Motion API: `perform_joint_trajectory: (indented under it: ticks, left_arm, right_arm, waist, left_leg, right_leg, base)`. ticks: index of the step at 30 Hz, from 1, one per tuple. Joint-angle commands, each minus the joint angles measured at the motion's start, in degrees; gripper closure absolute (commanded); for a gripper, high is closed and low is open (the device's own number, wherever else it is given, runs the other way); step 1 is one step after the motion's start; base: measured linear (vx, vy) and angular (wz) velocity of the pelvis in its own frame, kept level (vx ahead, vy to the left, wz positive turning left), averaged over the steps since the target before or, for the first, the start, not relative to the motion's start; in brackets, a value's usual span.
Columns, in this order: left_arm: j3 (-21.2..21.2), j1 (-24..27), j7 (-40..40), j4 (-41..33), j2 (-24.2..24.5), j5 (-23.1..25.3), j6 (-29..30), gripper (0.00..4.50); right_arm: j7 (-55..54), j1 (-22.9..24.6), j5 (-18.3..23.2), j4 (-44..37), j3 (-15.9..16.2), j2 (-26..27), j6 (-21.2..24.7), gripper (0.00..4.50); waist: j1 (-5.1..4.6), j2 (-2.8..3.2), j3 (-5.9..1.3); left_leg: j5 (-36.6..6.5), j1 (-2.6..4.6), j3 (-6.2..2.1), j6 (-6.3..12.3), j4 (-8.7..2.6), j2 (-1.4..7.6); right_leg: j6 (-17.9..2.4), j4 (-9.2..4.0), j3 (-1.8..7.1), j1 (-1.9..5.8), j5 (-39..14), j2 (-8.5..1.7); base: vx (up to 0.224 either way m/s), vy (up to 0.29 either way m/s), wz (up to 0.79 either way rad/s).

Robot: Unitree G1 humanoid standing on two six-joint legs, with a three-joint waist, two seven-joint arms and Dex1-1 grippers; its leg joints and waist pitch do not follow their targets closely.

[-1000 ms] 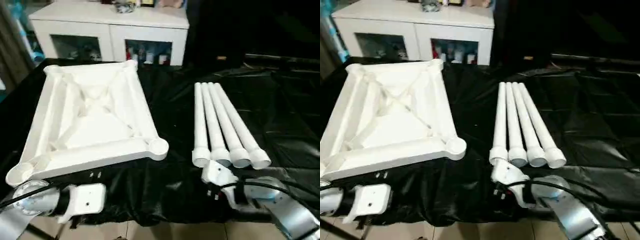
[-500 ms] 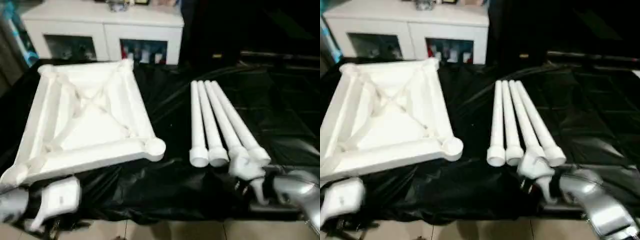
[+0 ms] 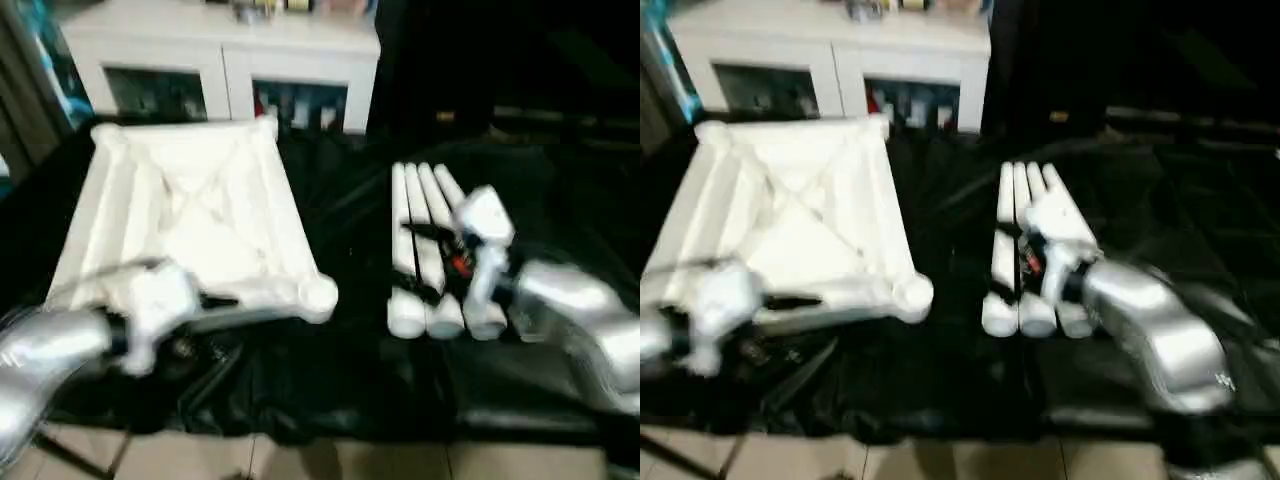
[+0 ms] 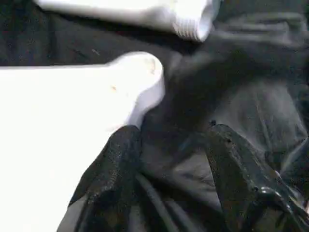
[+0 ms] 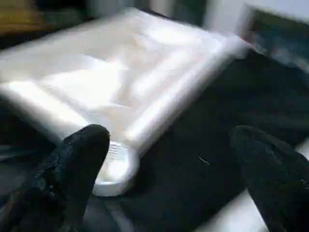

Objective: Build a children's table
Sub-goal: Move table base, then pick table leg

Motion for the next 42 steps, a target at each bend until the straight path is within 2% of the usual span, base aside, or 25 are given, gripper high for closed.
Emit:
perform_joint_trajectory:
  ticks: [1,2,3,4,5,7,11,16,19,25,29,32,35,38,39,41,42]
  left_arm:
    - [-2.13,-2.83,4.9,2.65,-4.71,2.14,-2.1,2.04]
    - [-2.05,-3.24,5.48,2.91,-5.44,1.97,-1.9,2.04]
    - [-1.83,-4.32,6.85,3.52,-7.21,1.52,-1.31,2.04]
    - [-1.04,-6.32,8.45,3.97,-9.76,0.08,0.22,2.04]
    - [-1.0,-6.39,8.46,3.99,-9.85,0.04,0.27,2.04]
    - [0.42,-8.44,7.33,3.51,-11.36,-2.54,2.48,2.04]
    - [0.47,-9.19,4.78,2.39,-10.53,-4.15,3.34,2.04]
    - [-0.16,-10.58,-0.73,-1.33,-7.76,-7.97,7.14,2.04]
    - [-0.73,-11.52,-3.13,-3.2,-6.0,-8.6,9.15,2.04]
    - [-0.9,-12.13,-3.89,-4.21,-5.21,-9.16,10.53,2.04]
    - [-1.33,-12.41,-4.55,-5.07,-4.76,-9.43,11.88,2.04]
    - [-1.5,-12.48,-4.85,-5.35,-4.65,-9.57,12.32,2.04]
    - [-1.67,-12.54,-5.26,-5.8,-4.43,-9.87,13.08,2.04]
    - [-1.84,-12.86,-5.64,-6.03,-4.37,-10.0,13.66,2.04]
    - [-2.03,-13.01,-5.73,-5.98,-4.35,-9.75,13.56,2.04]
    - [-2.31,-13.2,-5.91,-5.95,-4.31,-9.24,13.43,1.93]
    - [-2.33,-13.21,-5.92,-5.95,-4.3,-9.19,13.41,1.93]
  right_arm:
    - [-11.45,-2.75,-1.77,5.66,-2.58,4.87,5.33,0.0]
    - [-12.52,-3.09,-1.76,6.3,-2.99,5.55,5.74,0.0]
    - [-15.03,-3.89,-1.7,7.85,-3.98,7.18,6.55,0.0]
    - [-18.45,-5.07,-1.14,10.24,-5.79,9.59,8.09,0.0]
    - [-18.56,-5.12,-1.15,10.3,-5.86,9.68,8.17,0.0]
    - [-21.28,-7.41,-1.26,13.23,-7.93,12.8,9.72,0.0]
    - [-23.24,-10.37,-1.49,16.04,-8.7,14.74,10.52,0.0]
    - [-28.25,-15.6,-4.49,22.52,-7.92,15.12,12.88,0.0]
    - [-30.44,-18.76,-5.43,27.11,-9.14,15.94,14.34,0.0]
    - [-29.75,-20.62,-4.45,31.56,-9.64,16.38,15.04,0.0]
    - [-28.65,-21.6,-5.14,35.14,-8.2,16.37,16.04,0.0]
    - [-28.49,-21.79,-5.36,35.83,-7.8,16.32,16.17,0.0]
    - [-28.38,-22.21,-5.3,37.39,-7.84,16.63,16.88,0.0]
    - [-27.62,-23.68,-5.33,41.63,-7.59,16.73,17.83,0.0]
    - [-27.34,-24.12,-5.5,42.95,-7.4,16.72,17.79,0.0]
    - [-27.2,-24.75,-5.69,44.73,-7.31,16.7,17.63,0.29]
    - [-27.22,-24.8,-5.7,44.85,-7.31,16.7,17.62,0.29]
  waist:
    - [-0.24,1.06,-2.82]
    - [-0.55,1.06,-2.83]
    - [-0.38,1.14,-3.15]
    - [-0.19,1.02,-3.4]
    - [-0.13,0.74,-3.42]
    - [-0.09,0.54,-3.43]
    - [-0.9,0.68,-3.21]
    - [-1.06,0.82,-2.94]
    - [-1.04,0.82,-2.95]
    - [-0.94,0.65,-3.06]
    - [-0.96,0.54,-2.98]
    - [-0.89,0.47,-2.99]
    - [-0.91,0.35,-2.91]
    - [-0.93,0.4,-2.94]
    - [-0.93,0.22,-2.93]
    - [-0.84,0.07,-2.88]
    - [-0.83,0.11,-2.92]
  left_leg:
    - [-11.56,0.68,-1.09,-3.96,-4.57,2.54]
    - [-10.46,0.57,-0.93,-4.31,-4.44,2.37]
    - [-9.73,0.67,-0.95,-4.56,-4.3,2.39]
    - [-7.22,0.34,-0.91,-4.33,-4.06,2.32]
    - [-5.24,0.05,-0.86,-3.86,-3.96,2.18]
    - [-3.87,-0.17,-0.78,-3.13,-3.84,2.12]
    - [-4.94,-0.34,-0.82,-3.26,-4.07,2.1]
    - [-7.25,0.06,-0.63,-4.47,-4.21,2.13]
    - [-7.37,0.13,-0.63,-5.01,-4.26,2.17]
    - [-6.04,-0.16,-0.58,-4.99,-4.17,2.13]
    - [-6.66,-0.11,-0.57,-4.92,-4.26,2.22]
    - [-6.1,-0.16,-0.57,-4.87,-4.24,2.28]
    - [-6.86,-0.15,-0.53,-4.93,-4.28,2.24]
    - [-6.89,-0.08,-0.55,-5.08,-4.31,2.29]
    - [-6.84,-0.07,-0.49,-5.1,-4.29,2.29]
    - [-6.87,-0.11,-0.49,-5.33,-4.33,2.36]
    - [-6.65,-0.14,-0.51,-5.39,-4.32,2.37]
  right_leg:
    - [-8.81,-4.46,2.87,1.0,-6.76,-4.05]
    - [-9.71,-4.31,2.86,0.91,-4.35,-3.89]
    - [-10.06,-4.1,2.79,1.12,-2.95,-4.01]
    - [-10.37,-3.75,2.77,1.45,0.91,-3.96]
    - [-10.55,-3.45,2.74,1.65,3.84,-3.87]
    - [-10.12,-3.38,2.68,1.82,5.9,-3.78]
    - [-9.98,-3.5,2.51,1.72,2.66,-3.85]
    - [-9.45,-3.78,2.58,1.3,-1.68,-3.77]
    - [-8.92,-3.67,2.61,1.26,-1.86,-3.82]
    - [-8.45,-3.51,2.62,1.6,1.56,-3.81]
    - [-8.57,-3.65,2.59,1.5,-0.32,-3.9]
    - [-8.63,-3.58,2.6,1.55,0.32,-3.93]
    - [-8.58,-3.65,2.63,1.47,-1.37,-3.97]
    - [-8.74,-3.65,2.6,1.36,-1.6,-3.98]
    - [-8.79,-3.7,2.61,1.36,-1.46,-3.95]
    - [-8.92,-3.71,2.62,1.36,-1.38,-4.04]
    - [-8.91,-3.59,2.62,1.39,-1.11,-4.03]
  base:
    - [0.0,0.0,0.0]
    - [0.0,0.0,0.0]
    - [0.0,0.0,0.0]
    - [0.0,0.0,0.0]
    - [0.0,0.0,0.0]
    - [0.0,0.0,0.0]
    - [0.0,0.0,0.0]
    - [0.0,0.0,0.0]
    - [0.0,0.0,0.0]
    - [0.0,0.0,0.0]
    - [0.0,0.0,0.0]
    - [0.0,0.0,0.0]
    - [0.0,0.0,0.0]
    - [0.0,0.0,0.0]
    - [0.0,0.0,0.0]
    - [0.0,0.0,0.0]
    - [0.0,0.0,0.0]
